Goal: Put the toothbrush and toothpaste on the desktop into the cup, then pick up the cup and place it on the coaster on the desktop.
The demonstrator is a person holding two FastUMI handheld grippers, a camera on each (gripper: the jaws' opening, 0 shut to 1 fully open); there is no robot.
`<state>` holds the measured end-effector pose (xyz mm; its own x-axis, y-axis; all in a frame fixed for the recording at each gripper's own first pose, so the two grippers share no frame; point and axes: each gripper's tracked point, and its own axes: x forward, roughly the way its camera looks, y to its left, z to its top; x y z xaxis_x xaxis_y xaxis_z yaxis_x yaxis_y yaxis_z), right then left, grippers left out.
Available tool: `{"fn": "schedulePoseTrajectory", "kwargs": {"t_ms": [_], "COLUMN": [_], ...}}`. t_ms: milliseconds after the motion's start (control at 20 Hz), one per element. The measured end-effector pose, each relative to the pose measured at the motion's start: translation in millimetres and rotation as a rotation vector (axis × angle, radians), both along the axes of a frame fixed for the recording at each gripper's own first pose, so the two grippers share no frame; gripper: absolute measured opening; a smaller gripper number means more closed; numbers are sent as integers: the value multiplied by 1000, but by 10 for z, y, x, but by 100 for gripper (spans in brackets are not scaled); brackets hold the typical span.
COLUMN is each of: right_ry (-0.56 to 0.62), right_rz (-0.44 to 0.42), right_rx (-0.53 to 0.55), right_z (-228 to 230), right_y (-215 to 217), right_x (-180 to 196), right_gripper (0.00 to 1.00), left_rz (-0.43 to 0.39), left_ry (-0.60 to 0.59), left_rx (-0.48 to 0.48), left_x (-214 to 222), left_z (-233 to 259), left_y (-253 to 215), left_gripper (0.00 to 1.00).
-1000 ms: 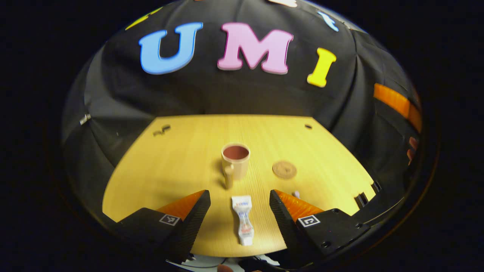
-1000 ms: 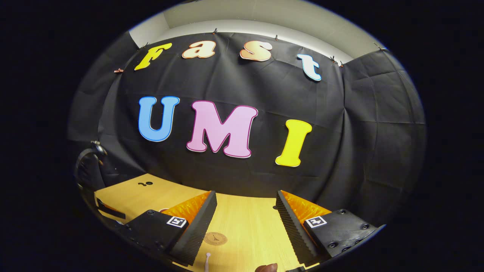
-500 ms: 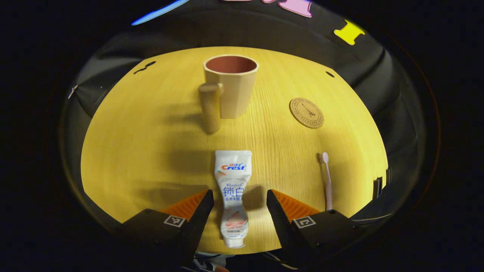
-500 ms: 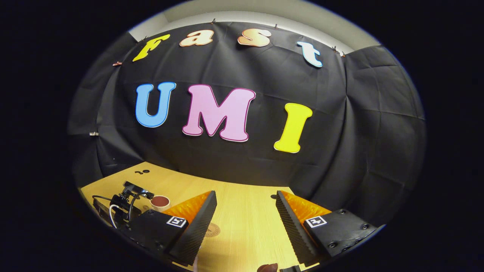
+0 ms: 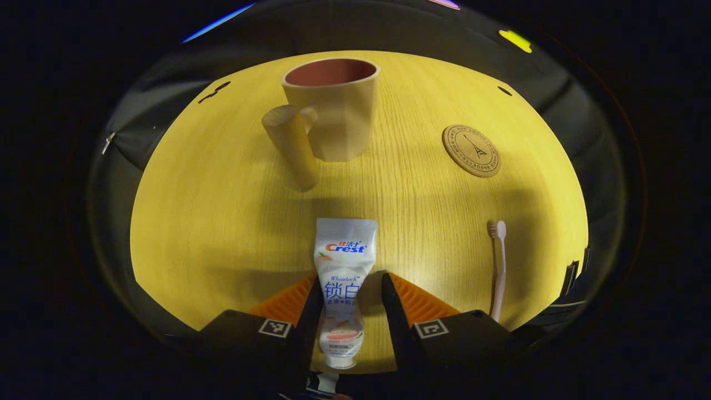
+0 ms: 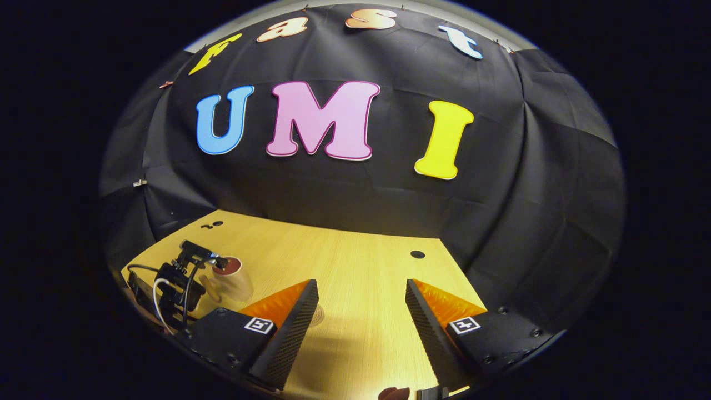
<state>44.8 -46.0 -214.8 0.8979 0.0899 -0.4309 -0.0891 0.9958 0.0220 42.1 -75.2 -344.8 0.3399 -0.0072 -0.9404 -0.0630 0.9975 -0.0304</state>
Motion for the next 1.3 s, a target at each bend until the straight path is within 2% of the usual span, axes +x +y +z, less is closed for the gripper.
{"fn": "schedulePoseTrajectory", "kwargs": {"t_ms": [50,100,200,300,350,400,450,550,750,1050,1150,1200,1250,1300], "right_ry": [6,27,107,224,282,334,387,479,634,806,842,856,872,889], "right_rz": [10,24,49,42,39,44,50,59,105,119,127,124,122,116], "right_rx": [-25,-46,-18,47,71,85,93,93,112,67,57,57,58,51], "right_z": [-56,-141,-318,-527,-617,-704,-846,-1041,-1314,-1742,-1835,-1891,-1926,-1956], "right_y": [6,30,150,272,329,393,454,568,893,1108,1182,1219,1262,1280], "right_x": [-8,-35,-141,-325,-448,-538,-633,-811,-1097,-1373,-1418,-1427,-1432,-1439], "right_gripper": [97,97,97,98,97,97,97,97,94,86,80,89,78,62], "left_rz": [-1,-12,-61,-114,-143,-170,-192,-216,-268,-248,-234,-231,-230,-225], "left_ry": [11,20,37,28,19,4,-15,-51,-77,-248,-328,-380,-424,-482], "left_rx": [0,2,-2,8,12,14,12,0,-81,-155,-180,-201,-225,-260], "left_x": [1,10,12,82,78,80,83,85,10,27,60,113,124,180], "left_z": [9,17,66,0,-1,15,13,22,68,501,756,934,1085,1248], "left_y": [20,27,0,-91,-92,-88,-90,-87,-116,96,254,322,348,371], "left_gripper": [59,57,54,35,31,30,34,25,22,22,22,22,22,21]}}
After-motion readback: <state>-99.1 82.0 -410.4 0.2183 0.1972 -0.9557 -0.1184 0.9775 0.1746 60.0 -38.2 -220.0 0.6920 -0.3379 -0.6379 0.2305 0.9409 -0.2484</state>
